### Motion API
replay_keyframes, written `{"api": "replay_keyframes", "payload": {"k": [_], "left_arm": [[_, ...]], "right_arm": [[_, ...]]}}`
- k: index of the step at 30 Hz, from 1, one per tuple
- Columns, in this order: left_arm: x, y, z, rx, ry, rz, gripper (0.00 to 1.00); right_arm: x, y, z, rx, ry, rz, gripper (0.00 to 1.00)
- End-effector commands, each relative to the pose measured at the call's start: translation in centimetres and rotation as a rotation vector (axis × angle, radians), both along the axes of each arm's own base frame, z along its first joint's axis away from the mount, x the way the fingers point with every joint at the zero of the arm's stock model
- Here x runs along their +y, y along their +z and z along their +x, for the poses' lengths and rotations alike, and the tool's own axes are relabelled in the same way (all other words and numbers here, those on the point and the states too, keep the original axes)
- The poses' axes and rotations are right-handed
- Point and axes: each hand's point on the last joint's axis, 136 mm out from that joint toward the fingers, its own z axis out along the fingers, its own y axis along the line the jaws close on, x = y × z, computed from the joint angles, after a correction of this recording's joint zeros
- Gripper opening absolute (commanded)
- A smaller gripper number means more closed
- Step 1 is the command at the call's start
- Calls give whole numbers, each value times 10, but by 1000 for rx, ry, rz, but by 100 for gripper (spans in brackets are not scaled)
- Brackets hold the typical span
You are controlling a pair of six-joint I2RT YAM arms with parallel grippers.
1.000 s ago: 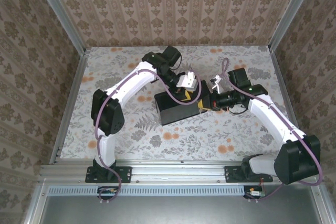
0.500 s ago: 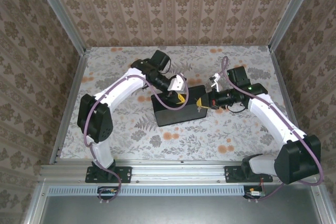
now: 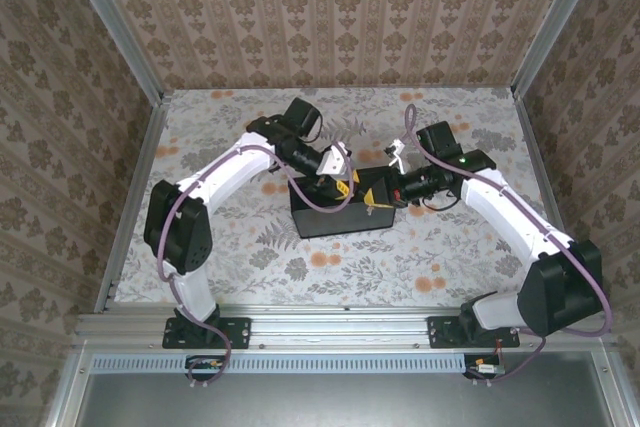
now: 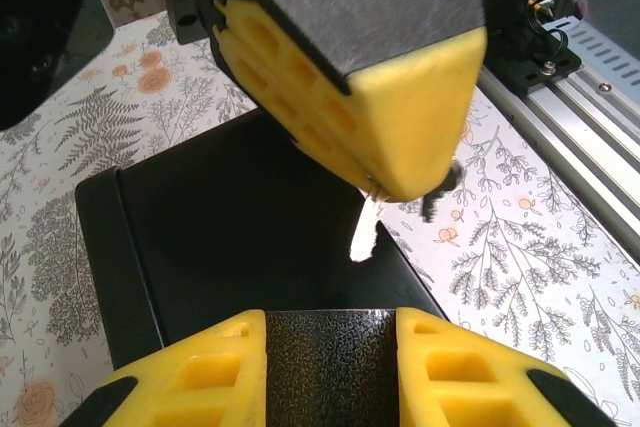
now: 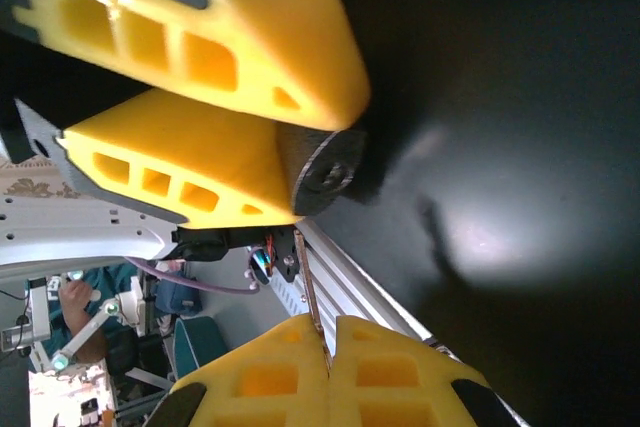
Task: Unlock a padlock with a key
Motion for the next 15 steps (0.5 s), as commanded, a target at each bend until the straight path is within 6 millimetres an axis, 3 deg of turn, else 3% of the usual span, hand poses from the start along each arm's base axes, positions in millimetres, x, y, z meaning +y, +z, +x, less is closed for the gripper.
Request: {"api": "replay_keyframes", "payload": {"k": [1,2,15], "left_arm": [[2,44,-11,-78,-56,-150,3],[3,44,-13,-79,-60,-153,3],[4,42,-15,-84,-62,-152,3]], "right_arm": [[-2,8,3,-18,13,-14,2],[-1,2,6,3,14,-21,1],[7,8,13,-19,37,32,1]]}}
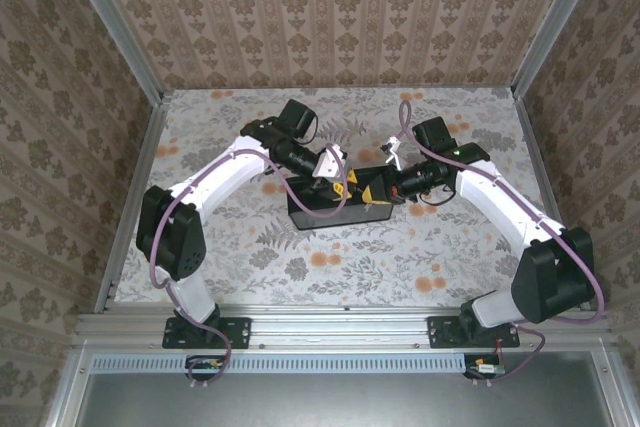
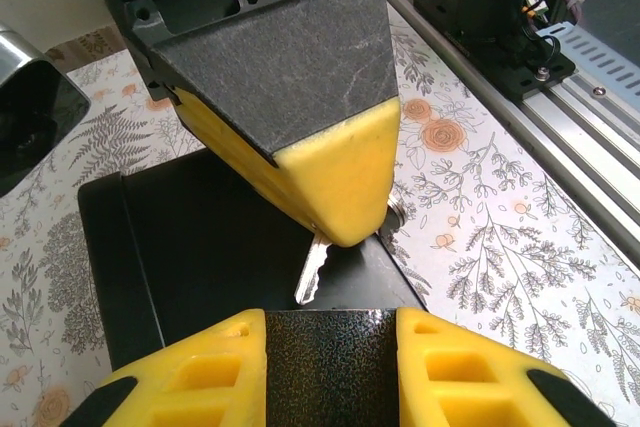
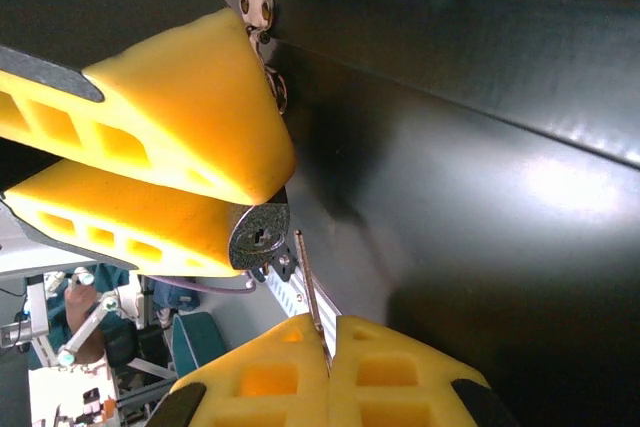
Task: Unlock a padlock with a key
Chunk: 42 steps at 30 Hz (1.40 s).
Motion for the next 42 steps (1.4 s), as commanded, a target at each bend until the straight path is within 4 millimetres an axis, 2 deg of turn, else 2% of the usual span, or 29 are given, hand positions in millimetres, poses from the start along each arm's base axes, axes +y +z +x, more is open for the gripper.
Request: {"api": "replay_keyframes", "payload": {"k": [1,6,12,23,29,37,42], "left_arm": [[-1,32,-9,-54,-53,-115,3],[-2,25,-4,-54,-40,-88,3],[-3,26,-4,-50,-45,-95,2],[-5,29,-8,-64,-53,-107,2],[-7,24,0,-75,-26,-102,1],[-3,30,-7,-82,-41,-130,1],[2,28,-4,-73,-28,-125,0]], "right_arm": [[5,14,4,-36,21,46,1],[7,21,-2,-65,51,81,1],[6,12,-4,-44,48,64,1],[11,11,1,-47,61,72,1],[15,9,-6,-35,78,57,0],[9,1,-2,-19,57,25,0],[2,2,-3,-23,43,36,0]]}}
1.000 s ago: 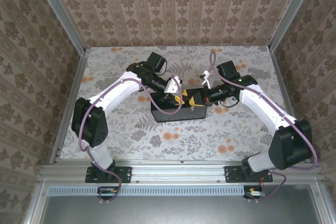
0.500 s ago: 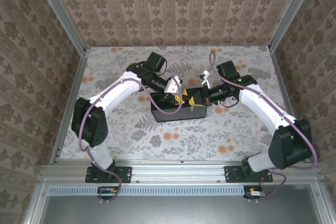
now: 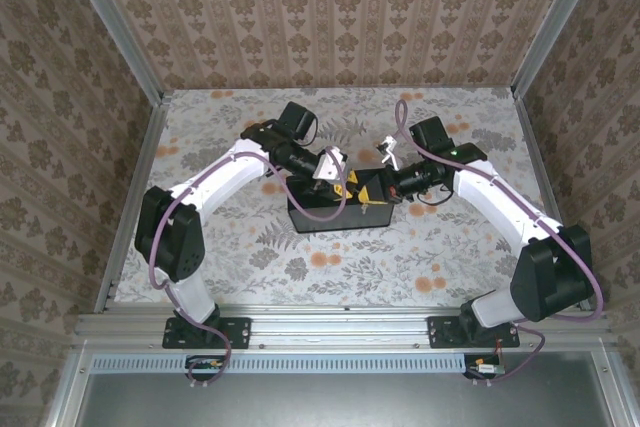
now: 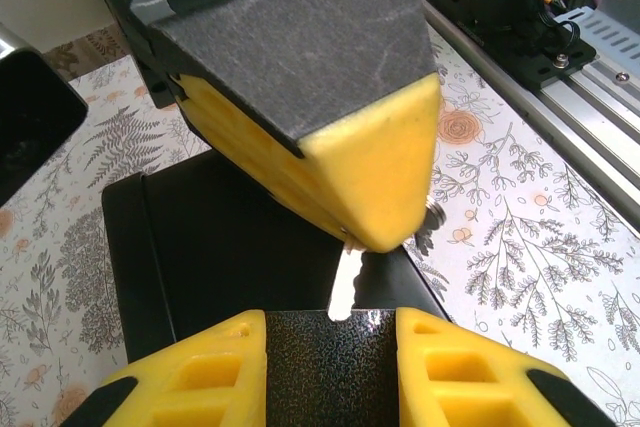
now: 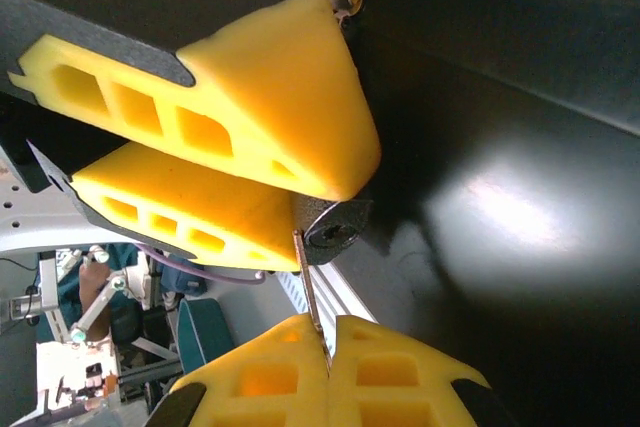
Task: Unlock a padlock with a key
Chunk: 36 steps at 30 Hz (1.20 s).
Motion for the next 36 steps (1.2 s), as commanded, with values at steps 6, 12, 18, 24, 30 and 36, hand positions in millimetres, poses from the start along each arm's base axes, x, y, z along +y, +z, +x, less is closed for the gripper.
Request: {"api": "replay_keyframes", "payload": {"k": [6,12,18,24,30,36], "left_arm": [[6,36,-8,-36,-39,-118,0],[4,39,-10,-40,-48,-130,0],[3,40,-11,-42,-53,-132,0],[1,38,-13,-52,-57,-126,0],[2,39,-16,-56,-63,-127,0],[4,40,-21,-68,-71,-132,0]], "right_arm": [[-7,-4,-2,11,-4,-1,0],[0,2,2,-7,9,20,0],[2,3,3,-8,17,12,0],[9,6,3,-18,33,18,0],[10,5,4,-14,29,10,0],[9,3,7,-7,23,14,0]]}}
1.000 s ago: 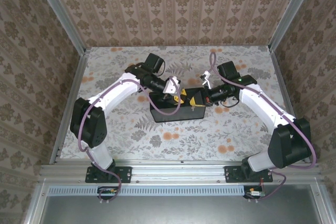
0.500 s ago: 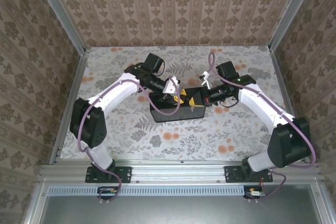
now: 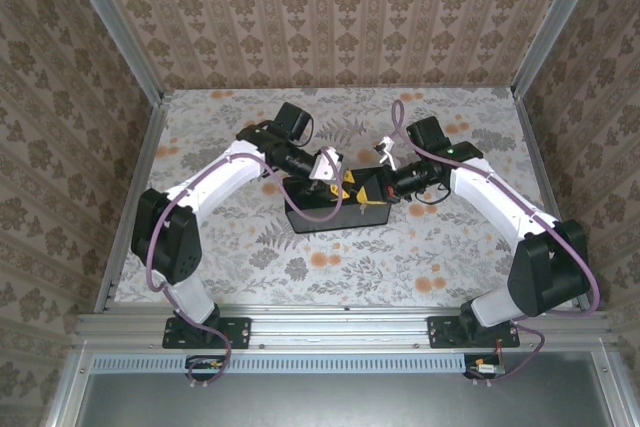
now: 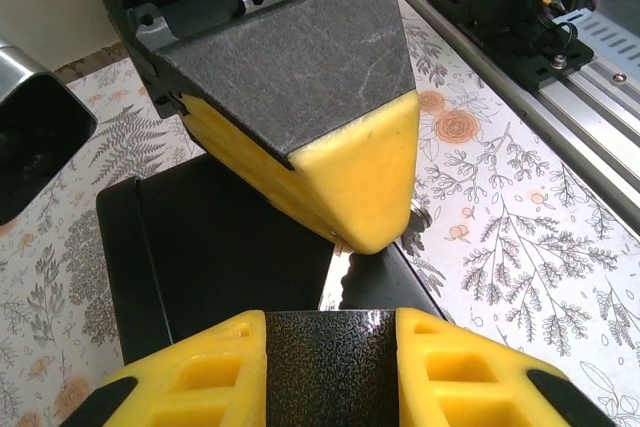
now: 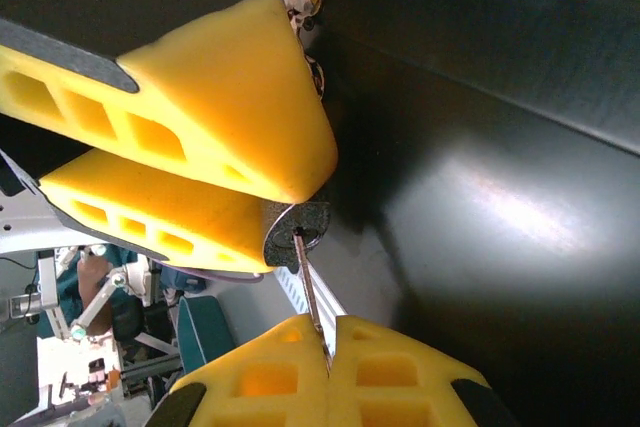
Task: Unlock a padlock with a key
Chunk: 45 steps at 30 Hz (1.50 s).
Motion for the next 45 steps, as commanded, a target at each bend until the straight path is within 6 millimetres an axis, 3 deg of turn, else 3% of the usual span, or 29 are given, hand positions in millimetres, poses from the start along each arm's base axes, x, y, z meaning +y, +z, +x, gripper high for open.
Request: {"api": "replay_keyframes", "payload": {"k": [1,16,29,37,42,45], "left_arm": [[-1,38,-20,-71,-78,-122,0],[-3,40,-40,-176,-139,-138,0],[-11,41,-36,-145,-129,-149,0],[-8,54,-38,-118,-132,-211,0],[2,63,-47,-129,-155,-231,0],[3,62,-57,-135,-177,-216,0]], "right_arm": [[4,9,7,-25,6,22,0],[11,16,3,20,70,89,0],[31,24,26,0,79,150,0],[40,43,32,-39,86,234,0],[27,22,34,17,91,215,0],[26,23,44,-1,91,211,0]]}}
